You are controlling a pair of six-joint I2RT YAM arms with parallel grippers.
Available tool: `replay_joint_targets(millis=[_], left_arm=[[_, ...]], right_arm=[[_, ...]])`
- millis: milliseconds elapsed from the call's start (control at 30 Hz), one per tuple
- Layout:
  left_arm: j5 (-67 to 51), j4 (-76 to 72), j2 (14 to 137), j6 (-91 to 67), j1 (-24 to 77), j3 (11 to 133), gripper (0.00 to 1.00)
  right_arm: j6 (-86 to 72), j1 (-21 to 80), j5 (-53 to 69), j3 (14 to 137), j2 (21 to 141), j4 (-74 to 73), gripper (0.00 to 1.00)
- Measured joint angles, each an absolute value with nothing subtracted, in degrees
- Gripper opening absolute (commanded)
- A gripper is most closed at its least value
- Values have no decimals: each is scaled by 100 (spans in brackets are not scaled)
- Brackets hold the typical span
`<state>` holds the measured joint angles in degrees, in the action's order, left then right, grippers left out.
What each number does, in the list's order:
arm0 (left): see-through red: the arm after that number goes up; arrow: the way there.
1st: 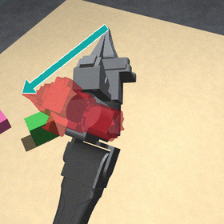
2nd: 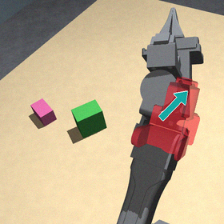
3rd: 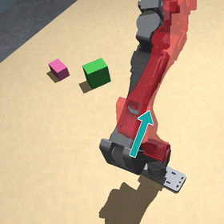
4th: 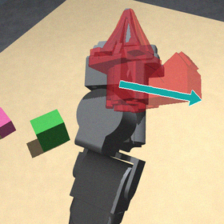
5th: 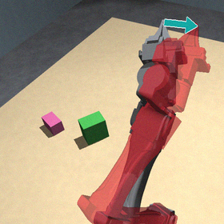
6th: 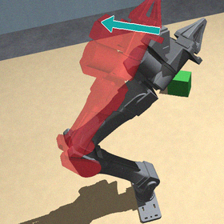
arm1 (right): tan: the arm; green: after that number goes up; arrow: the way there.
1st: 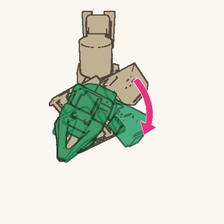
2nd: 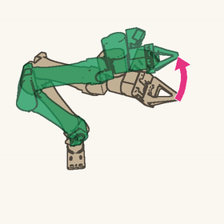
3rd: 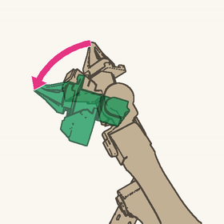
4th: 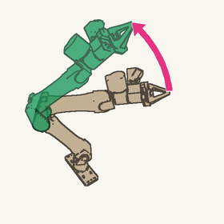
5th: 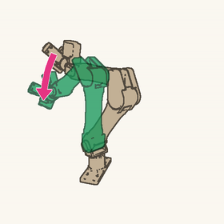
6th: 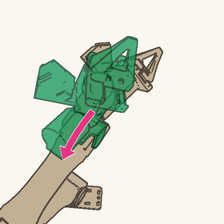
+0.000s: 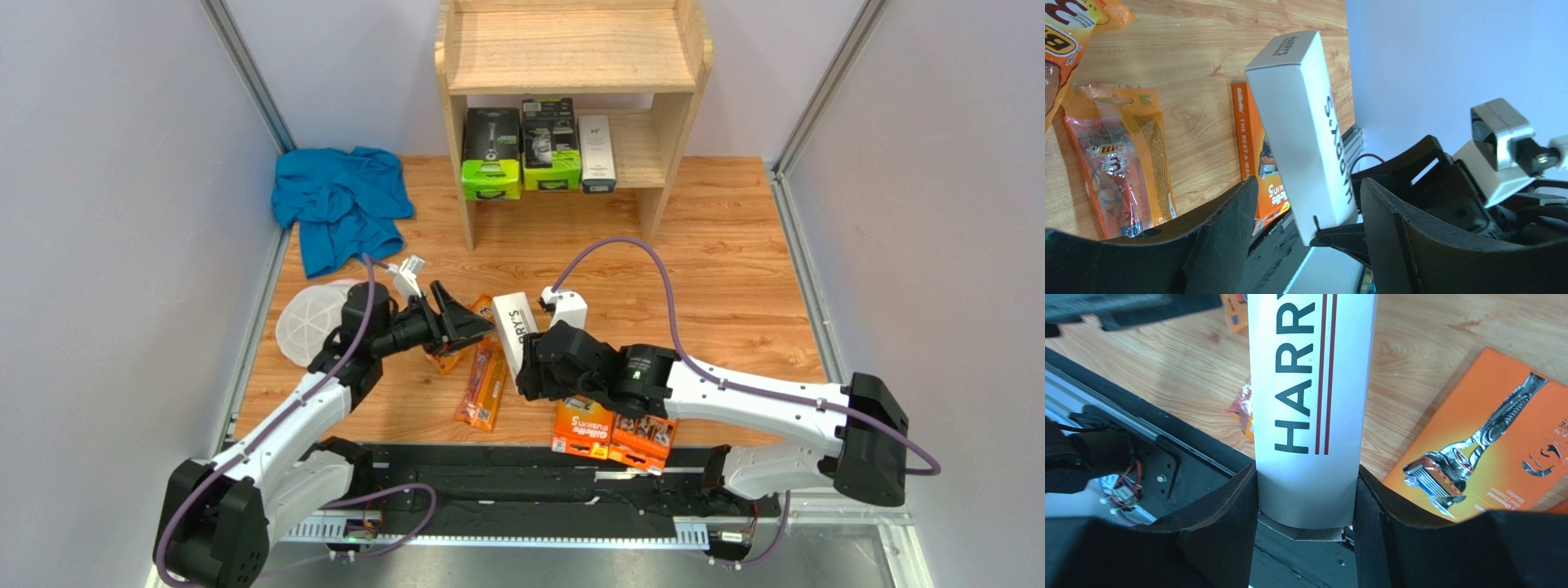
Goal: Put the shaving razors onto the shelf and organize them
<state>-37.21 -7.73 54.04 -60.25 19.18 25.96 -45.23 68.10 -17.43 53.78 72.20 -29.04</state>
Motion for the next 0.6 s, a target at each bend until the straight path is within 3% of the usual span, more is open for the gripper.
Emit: replay_joint_targets(millis=[600], left_arm=[[-3776, -1232, 5520, -6226, 1909, 2585, 69]], right_arm=[[-4495, 7087, -1645, 5918, 7526, -2912, 28]])
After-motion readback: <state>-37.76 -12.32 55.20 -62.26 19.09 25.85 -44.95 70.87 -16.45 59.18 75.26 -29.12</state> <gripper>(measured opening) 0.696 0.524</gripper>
